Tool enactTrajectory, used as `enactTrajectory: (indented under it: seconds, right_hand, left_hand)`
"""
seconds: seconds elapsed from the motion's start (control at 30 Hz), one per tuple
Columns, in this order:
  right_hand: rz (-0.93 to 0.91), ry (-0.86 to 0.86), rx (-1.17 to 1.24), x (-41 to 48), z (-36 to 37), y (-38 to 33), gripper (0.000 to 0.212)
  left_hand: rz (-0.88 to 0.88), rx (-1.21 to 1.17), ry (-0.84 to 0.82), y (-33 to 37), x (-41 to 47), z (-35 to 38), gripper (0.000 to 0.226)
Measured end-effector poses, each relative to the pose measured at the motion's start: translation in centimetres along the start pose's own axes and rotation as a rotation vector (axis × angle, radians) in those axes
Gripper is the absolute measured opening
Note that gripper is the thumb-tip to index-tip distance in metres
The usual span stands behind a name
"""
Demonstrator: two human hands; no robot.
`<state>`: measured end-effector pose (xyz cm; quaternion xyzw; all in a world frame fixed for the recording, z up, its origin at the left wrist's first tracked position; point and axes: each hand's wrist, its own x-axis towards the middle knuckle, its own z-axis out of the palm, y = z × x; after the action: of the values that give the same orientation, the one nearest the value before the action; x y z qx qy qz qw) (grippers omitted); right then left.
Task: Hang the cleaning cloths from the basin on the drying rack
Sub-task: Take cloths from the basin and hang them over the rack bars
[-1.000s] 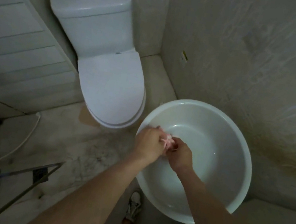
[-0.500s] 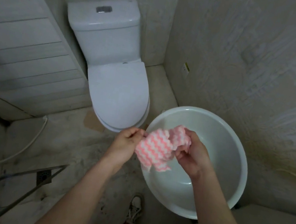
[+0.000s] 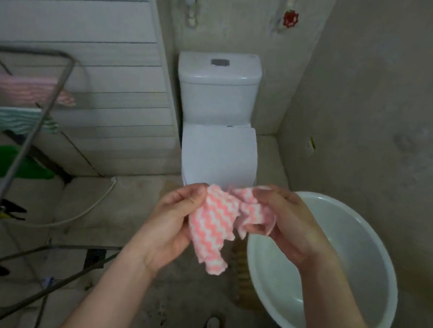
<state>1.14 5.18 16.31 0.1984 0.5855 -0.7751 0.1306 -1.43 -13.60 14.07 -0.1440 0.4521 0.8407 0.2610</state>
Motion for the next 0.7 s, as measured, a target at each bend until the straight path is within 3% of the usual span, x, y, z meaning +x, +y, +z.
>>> enactTrajectory:
  seconds: [0.1,0.2,0.27,0.4,0.53,0.7]
  right_hand:
    - [-0.058,-0.096,-0.08,-0.3,3.7,-0.5,0.015]
    - [-0.085,-0.235,-0.118,-0.4,8.3,-0.4,0.031]
    - [-0.08,-0.362,-0.116,-0.7,11.6,-0.3,0.027]
    - [-0.189,-0.365,-0.303,-1.5,18.5,0.5,0.014]
    - [-0.183,-0.436,-0.252,-2.3,24.1,1.2,0.005]
    - [-0.037,-0.652,-0.049,-3.3,29.1,1.7,0.014]
  left_hand:
    - [0.08,-0.06,0.016,2.4,-2.1,-0.9,0.024]
    - [0.196,-0.077,0.075,4.9,-4.9,-2.5,0.017]
    - [0.285,-0.02,0.166,6.4,-6.5,-4.0,0.012]
    - [0.445,0.096,0.323,9.0,-9.8,-8.5,0.011]
    - [0.607,0.251,0.428,10.7,-13.0,-12.2,0.004]
    - [0.783,0.605,0.382,12.6,-17.2,-15.4,0.048]
